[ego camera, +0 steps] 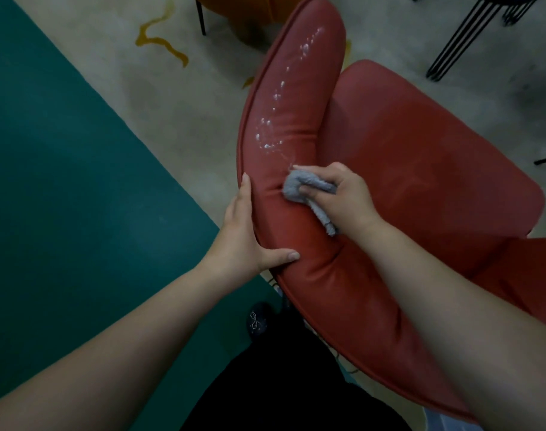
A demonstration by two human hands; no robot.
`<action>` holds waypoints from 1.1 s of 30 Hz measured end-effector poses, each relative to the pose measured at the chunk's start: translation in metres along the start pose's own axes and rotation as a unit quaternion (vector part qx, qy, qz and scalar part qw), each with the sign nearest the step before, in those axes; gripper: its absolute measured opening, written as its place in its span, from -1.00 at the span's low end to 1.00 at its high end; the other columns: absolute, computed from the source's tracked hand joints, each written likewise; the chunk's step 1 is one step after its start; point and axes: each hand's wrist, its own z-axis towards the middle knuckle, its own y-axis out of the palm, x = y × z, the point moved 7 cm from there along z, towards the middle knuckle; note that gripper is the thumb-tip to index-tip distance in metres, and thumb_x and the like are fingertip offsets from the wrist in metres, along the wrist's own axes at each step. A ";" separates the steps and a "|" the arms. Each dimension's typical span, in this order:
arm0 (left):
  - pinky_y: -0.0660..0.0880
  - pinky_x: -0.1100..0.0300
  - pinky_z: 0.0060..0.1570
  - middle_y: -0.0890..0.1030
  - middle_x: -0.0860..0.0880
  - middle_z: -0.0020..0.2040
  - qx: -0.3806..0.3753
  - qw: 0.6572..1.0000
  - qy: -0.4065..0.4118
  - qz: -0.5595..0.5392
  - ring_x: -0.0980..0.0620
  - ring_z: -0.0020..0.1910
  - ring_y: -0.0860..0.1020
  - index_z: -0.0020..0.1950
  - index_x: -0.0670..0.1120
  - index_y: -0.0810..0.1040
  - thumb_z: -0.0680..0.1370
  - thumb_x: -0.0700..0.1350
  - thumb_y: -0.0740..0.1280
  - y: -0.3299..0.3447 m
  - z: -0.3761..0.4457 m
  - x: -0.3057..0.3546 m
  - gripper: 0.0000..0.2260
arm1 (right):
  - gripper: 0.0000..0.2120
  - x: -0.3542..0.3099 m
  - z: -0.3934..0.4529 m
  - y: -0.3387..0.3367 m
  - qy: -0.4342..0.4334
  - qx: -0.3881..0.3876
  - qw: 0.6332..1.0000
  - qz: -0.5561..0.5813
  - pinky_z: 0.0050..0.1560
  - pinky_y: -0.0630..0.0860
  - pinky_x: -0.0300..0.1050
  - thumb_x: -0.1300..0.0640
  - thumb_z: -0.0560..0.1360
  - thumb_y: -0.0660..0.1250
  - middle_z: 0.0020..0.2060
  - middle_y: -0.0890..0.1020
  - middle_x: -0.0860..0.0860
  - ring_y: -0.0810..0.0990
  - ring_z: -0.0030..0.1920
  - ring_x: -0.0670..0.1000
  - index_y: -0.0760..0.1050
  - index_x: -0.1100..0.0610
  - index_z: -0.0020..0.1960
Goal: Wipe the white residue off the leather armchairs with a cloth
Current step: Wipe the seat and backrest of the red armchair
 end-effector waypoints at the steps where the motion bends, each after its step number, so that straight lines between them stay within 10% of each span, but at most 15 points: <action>1: 0.01 0.33 0.36 -0.02 0.03 0.57 0.002 1.000 -0.002 0.000 0.23 0.48 -0.01 0.56 0.04 -0.28 0.18 0.13 0.61 -0.002 0.001 0.001 0.27 | -0.63 0.008 0.003 -0.012 0.023 0.018 1.000 -0.007 0.04 0.40 -0.29 0.14 0.42 0.46 -0.21 0.46 -0.13 0.51 -0.15 -0.21 0.54 -0.18 0.16; 19: -0.03 0.38 0.35 0.03 -0.02 0.57 0.068 0.997 -0.018 0.021 0.16 0.51 0.00 0.57 -0.04 -0.21 0.20 0.11 0.61 -0.028 0.043 0.016 0.24 | -0.60 -0.008 0.037 0.007 -0.039 -0.005 0.997 0.070 0.00 0.39 -0.46 0.14 0.37 0.48 -0.15 0.54 0.05 0.53 -0.15 -0.21 0.57 -0.12 0.17; 25: 0.07 0.28 0.34 0.07 -0.03 0.55 0.099 0.994 -0.033 -0.014 0.07 0.50 0.11 0.56 0.04 -0.26 0.19 0.08 0.63 -0.028 0.064 0.017 0.27 | -0.68 0.031 0.043 -0.038 0.079 0.103 0.987 0.096 0.23 0.46 -0.21 0.21 0.44 0.44 0.05 0.63 0.03 0.60 0.07 -0.10 0.59 -0.02 0.16; 33: 0.12 0.37 0.29 0.16 0.01 0.54 0.148 0.988 -0.028 -0.019 0.14 0.47 0.17 0.57 0.03 -0.20 0.18 0.09 0.63 -0.028 0.072 0.016 0.24 | -0.59 -0.027 0.083 0.006 -0.078 -0.005 0.997 -0.011 -0.07 0.40 -0.37 0.06 0.35 0.52 -0.23 0.39 -0.13 0.45 -0.20 -0.21 0.59 -0.12 0.18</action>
